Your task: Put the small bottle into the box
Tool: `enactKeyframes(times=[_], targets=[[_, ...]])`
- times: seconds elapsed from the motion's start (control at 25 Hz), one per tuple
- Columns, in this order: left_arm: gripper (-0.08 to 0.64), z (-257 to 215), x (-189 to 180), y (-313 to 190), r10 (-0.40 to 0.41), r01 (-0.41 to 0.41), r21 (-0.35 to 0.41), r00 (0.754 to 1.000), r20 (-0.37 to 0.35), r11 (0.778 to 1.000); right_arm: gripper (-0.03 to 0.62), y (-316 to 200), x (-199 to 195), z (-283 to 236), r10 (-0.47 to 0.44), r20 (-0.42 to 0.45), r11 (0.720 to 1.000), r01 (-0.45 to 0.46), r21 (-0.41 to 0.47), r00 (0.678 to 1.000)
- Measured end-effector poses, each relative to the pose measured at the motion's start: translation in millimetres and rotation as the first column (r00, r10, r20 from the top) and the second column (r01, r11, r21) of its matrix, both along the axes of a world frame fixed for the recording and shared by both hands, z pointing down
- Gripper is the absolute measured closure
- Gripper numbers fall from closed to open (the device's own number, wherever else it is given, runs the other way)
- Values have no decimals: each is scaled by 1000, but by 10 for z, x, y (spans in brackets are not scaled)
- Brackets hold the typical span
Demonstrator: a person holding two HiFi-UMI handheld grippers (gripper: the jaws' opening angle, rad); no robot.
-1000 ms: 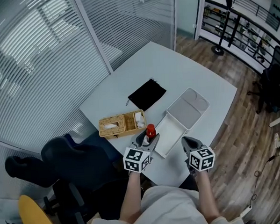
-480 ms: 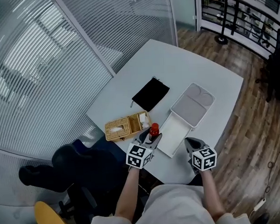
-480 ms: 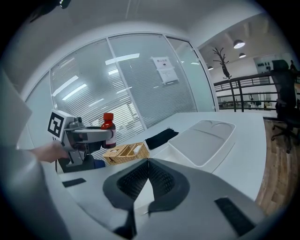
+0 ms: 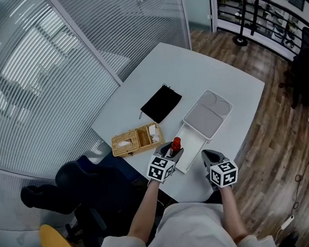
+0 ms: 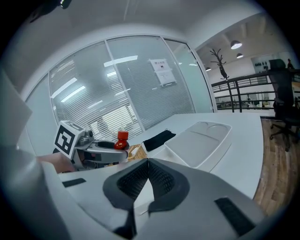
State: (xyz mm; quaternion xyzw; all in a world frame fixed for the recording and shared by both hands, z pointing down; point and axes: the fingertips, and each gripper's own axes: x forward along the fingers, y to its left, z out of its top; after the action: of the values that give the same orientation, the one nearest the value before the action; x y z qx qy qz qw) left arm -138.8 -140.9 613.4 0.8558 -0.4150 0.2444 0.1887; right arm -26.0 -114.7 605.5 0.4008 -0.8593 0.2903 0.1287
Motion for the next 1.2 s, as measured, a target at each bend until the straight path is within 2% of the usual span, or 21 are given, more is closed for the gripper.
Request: enactKeyframes(times=[0.72,0.88,1.04,1.2], targets=[[324,673,215,54,45,-37,-173,998,42,984,575,-107,157,89,37,8,999,-37,-12,999],[322,770,216,44,41,-31,-198,998,47,980,575,-128,191,133,36,-42,999,-36,-2,998],[324,824,254,19,50,-37,-212,997,58,977,575,-103,213,184,30,-42,999,-31,-9,999],[322,927,266,-8,69,-48,-244,994,79,969,575,-83,203,222,-3,-155,999,8,37,988]])
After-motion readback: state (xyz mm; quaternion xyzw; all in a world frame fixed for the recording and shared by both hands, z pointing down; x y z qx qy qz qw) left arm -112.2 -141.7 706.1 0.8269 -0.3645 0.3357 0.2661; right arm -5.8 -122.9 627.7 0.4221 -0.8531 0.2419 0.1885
